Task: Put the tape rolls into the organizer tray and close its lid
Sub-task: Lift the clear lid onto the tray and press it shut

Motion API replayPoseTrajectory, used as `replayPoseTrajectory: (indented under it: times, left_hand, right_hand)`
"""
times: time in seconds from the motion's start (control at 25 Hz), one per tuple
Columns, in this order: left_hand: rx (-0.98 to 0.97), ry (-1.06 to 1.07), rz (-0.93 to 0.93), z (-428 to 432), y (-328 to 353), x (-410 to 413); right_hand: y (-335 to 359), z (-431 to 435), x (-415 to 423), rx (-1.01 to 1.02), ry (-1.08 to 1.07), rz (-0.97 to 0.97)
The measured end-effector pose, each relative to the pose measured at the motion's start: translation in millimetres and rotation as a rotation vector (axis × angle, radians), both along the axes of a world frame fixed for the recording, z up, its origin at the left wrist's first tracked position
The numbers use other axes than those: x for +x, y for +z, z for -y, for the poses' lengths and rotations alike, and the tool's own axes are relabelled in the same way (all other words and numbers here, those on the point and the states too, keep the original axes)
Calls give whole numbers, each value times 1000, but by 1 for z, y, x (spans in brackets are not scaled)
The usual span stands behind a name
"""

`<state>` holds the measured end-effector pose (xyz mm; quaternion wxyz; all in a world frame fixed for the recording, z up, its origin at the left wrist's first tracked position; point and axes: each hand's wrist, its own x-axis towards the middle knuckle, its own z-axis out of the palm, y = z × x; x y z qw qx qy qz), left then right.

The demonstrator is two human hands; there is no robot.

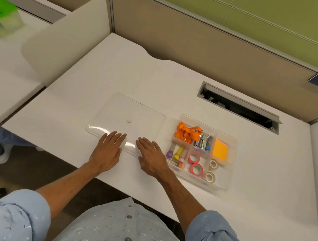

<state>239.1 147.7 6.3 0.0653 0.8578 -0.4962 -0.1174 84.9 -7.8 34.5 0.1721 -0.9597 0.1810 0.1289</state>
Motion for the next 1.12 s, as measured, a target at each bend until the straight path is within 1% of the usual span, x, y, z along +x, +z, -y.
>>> replayPoseTrajectory:
  times: [0.12, 0.2, 0.32, 0.4, 0.48, 0.64, 0.76, 0.96, 1.04, 1.12]
  left_hand:
    - [-16, -5, -20, -8, -2, 8]
    - [-34, -6, -27, -9, -2, 9]
    - [-9, -24, 4, -7, -4, 12]
    - [6, -30, 33, -4, -4, 16]
    - [-22, -54, 48, -2, -4, 19]
    - [-163, -107, 40, -9, -4, 23]
    - [-278, -102, 45, -10, 2, 27]
    - [-485, -55, 48, 5, 18, 37]
    - [-554, -48, 63, 13, 26, 42]
    - [-619, -48, 100, 22, 33, 42]
  right_hand:
    - [-8, -16, 5, 44, -8, -57]
    - [-11, -18, 4, 61, -27, -67]
    - [-13, -16, 2, 93, -40, -67]
    - [-13, -15, 1, 87, -28, -63]
    - [-11, -12, 1, 48, -17, -37]
    - [-2, 5, 0, 23, -46, 57]
    - [10, 23, 1, -67, -57, 84]
    - [20, 42, 2, -98, -129, 124]
    - [25, 49, 5, -109, -163, 183]
    - [31, 54, 9, -87, -225, 297]
